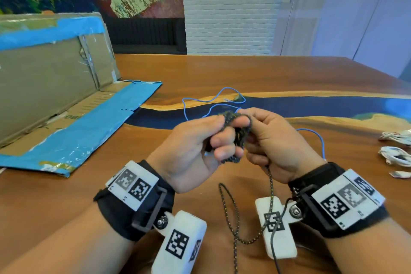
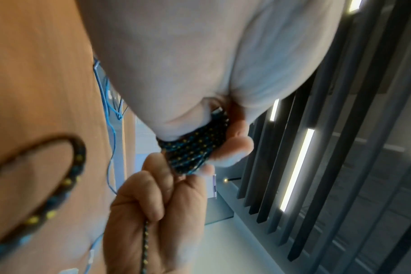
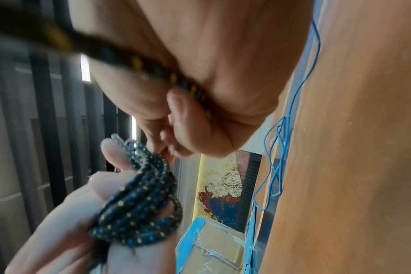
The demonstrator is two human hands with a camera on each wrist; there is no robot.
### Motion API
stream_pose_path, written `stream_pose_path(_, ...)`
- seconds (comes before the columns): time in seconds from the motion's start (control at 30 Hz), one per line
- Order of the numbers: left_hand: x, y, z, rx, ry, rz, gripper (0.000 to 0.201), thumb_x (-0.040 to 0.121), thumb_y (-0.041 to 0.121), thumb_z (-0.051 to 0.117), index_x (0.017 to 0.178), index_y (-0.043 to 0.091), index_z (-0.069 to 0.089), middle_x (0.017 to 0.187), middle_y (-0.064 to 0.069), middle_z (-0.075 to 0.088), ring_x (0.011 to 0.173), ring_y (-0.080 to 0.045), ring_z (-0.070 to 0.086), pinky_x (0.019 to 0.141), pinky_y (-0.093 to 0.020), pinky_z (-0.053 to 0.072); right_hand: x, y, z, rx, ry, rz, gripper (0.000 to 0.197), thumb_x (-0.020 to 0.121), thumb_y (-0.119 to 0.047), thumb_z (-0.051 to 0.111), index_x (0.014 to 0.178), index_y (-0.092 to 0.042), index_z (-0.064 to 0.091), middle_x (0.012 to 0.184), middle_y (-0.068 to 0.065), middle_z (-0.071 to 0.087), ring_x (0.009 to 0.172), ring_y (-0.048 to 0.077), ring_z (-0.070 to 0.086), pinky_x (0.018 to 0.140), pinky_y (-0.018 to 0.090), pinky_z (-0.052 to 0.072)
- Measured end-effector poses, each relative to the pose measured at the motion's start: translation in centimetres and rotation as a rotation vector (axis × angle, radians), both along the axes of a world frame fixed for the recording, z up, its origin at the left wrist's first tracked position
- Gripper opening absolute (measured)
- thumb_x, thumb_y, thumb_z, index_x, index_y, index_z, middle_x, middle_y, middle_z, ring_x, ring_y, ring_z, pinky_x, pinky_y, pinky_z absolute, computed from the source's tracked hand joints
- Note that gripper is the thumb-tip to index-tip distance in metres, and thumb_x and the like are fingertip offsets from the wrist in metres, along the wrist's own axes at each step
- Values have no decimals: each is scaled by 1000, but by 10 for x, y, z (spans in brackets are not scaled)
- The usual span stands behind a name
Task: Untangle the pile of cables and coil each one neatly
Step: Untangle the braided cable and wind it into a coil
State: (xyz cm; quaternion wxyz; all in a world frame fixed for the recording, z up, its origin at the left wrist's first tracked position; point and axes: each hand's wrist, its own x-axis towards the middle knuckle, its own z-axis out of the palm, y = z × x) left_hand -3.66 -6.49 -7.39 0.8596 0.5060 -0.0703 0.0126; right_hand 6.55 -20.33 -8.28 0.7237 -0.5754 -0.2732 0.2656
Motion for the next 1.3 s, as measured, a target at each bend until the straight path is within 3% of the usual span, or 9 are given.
stream_pose_path(0.1, 2, 4, 8, -164, -78, 117, 37, 100, 20, 39, 121, -4, 57, 65, 3, 38, 58, -13, 50, 85, -31, 49, -6, 1, -3, -66, 2, 112, 26, 106, -22, 49, 97, -24, 73, 63, 1, 42, 38, 4, 16, 34, 14, 19)
stream_pose_path(0.27, 5, 20, 12, -148, -196, 389, 32, 109, 17, 32, 129, -3, 48, 71, 1, 48, 92, -21, 72, 94, -33, 54, -24, 9, -11, -182, -48, 215, 32, 107, -7, 44, 128, -14, 67, 68, 6, 51, 36, 5, 21, 30, 16, 29)
stream_pose_path(0.47, 6, 36, 9, 228, -127, 562, 23, 110, 10, 35, 106, -2, 54, 73, 1, 62, 95, -28, 73, 95, -38, 54, -37, 9, -3, -279, -217, 296, 23, 104, -16, 53, 111, -10, 74, 57, 4, 48, 35, 7, 24, 35, 16, 22)
stream_pose_path(0.6, 2, 25, 6, 626, 17, 441, 24, 108, 9, 40, 115, -1, 61, 66, 0, 65, 67, -10, 63, 72, -20, 51, -33, 4, 5, -181, -205, 227, 27, 104, -19, 53, 90, -8, 74, 55, 3, 45, 35, 6, 23, 35, 15, 21)
stream_pose_path(0.73, -6, 18, 11, 772, 49, 308, 32, 107, 3, 38, 81, 7, 56, 56, -3, 57, 54, -17, 54, 62, -21, 45, -23, -5, 12, -88, -95, 156, 27, 94, -28, 58, 82, -6, 66, 52, 1, 42, 37, 7, 19, 35, 17, 17)
stream_pose_path(0.83, -7, 17, 9, 692, 70, 250, 35, 106, 4, 35, 84, 7, 62, 58, -7, 44, 52, -23, 40, 73, -39, 42, -18, -7, 13, -28, -18, 96, 28, 86, -34, 61, 80, -7, 65, 51, -1, 34, 37, 7, 15, 34, 16, 17)
stream_pose_path(0.97, -8, 16, 9, 556, 106, 98, 35, 107, 9, 31, 104, -5, 63, 59, -4, 32, 50, -20, 27, 68, -31, 47, -15, -2, 10, 43, 40, 7, 30, 81, -38, 65, 73, -11, 59, 51, -1, 31, 34, 7, 19, 35, 19, 24)
stream_pose_path(1.17, -9, 15, 10, 426, 139, -81, 46, 103, 31, 32, 90, 0, 62, 55, 0, 21, 44, -18, 17, 64, -33, 43, -16, -1, 10, 20, -9, -49, 32, 79, -41, 67, 72, -11, 57, 51, -1, 22, 37, 9, 19, 38, 22, 34)
stream_pose_path(1.3, -8, 10, 4, 390, 76, -51, 40, 99, 40, 48, 78, 8, 61, 49, 3, 21, 37, -12, 22, 59, -29, 45, -16, 2, 8, 14, -30, -7, 48, 84, -43, 65, 81, 4, 55, 62, 29, 21, 46, 25, 17, 40, 20, 40)
